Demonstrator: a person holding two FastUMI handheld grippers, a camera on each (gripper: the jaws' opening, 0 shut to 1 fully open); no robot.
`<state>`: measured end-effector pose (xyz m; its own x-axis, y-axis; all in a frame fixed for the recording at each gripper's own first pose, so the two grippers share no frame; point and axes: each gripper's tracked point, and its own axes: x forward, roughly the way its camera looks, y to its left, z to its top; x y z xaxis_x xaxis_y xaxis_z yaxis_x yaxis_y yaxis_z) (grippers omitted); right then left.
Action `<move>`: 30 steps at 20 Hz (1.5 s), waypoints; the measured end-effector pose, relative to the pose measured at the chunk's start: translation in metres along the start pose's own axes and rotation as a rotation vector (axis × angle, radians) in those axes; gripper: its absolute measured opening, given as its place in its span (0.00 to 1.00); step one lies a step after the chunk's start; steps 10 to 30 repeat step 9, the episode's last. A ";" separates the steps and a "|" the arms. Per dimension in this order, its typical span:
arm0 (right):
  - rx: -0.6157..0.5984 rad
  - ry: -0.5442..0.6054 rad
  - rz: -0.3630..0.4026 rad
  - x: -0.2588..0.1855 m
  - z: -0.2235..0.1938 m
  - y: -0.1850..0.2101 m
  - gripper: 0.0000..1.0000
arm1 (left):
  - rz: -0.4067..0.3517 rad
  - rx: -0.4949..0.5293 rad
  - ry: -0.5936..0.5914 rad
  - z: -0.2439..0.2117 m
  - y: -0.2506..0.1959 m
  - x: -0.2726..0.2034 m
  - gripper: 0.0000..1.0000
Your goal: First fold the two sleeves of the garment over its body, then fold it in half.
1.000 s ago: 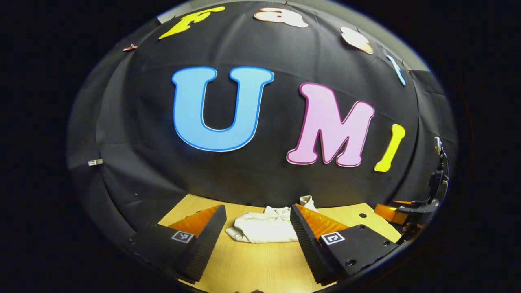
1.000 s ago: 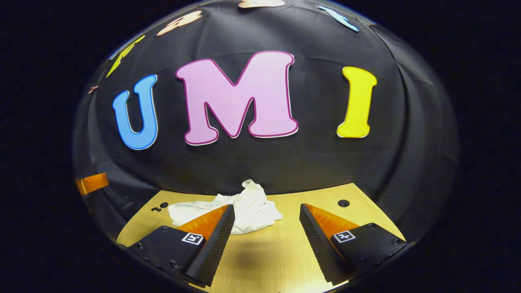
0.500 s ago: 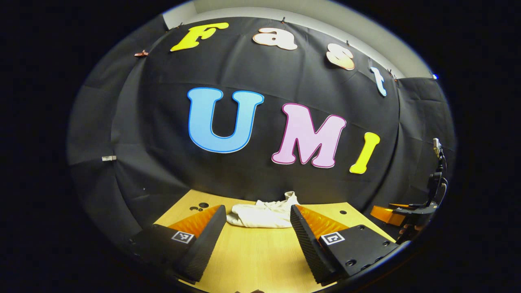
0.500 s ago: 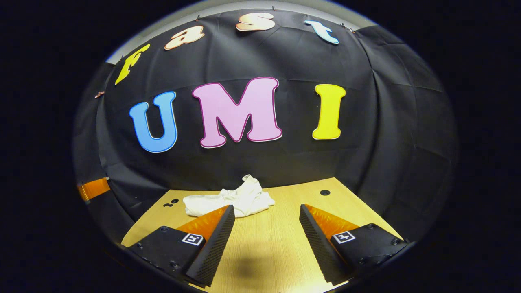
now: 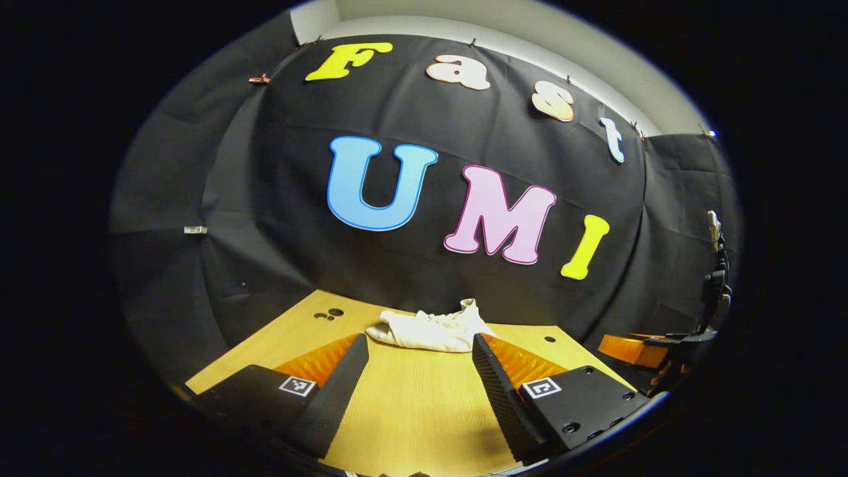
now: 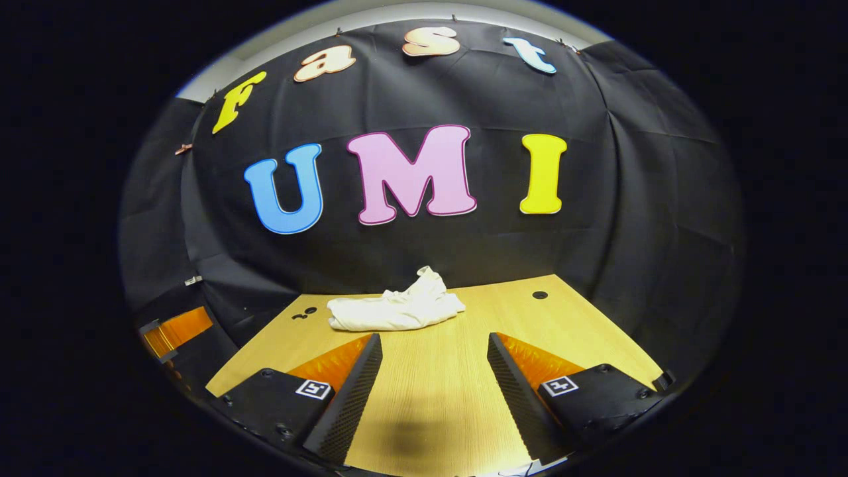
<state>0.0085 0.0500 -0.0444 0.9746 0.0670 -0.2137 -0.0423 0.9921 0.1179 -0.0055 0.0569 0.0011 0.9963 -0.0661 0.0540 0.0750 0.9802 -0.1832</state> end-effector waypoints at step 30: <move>-0.032 0.014 0.043 -0.001 -0.007 0.024 0.98 | 0.023 0.030 0.080 -0.031 0.019 -0.017 0.98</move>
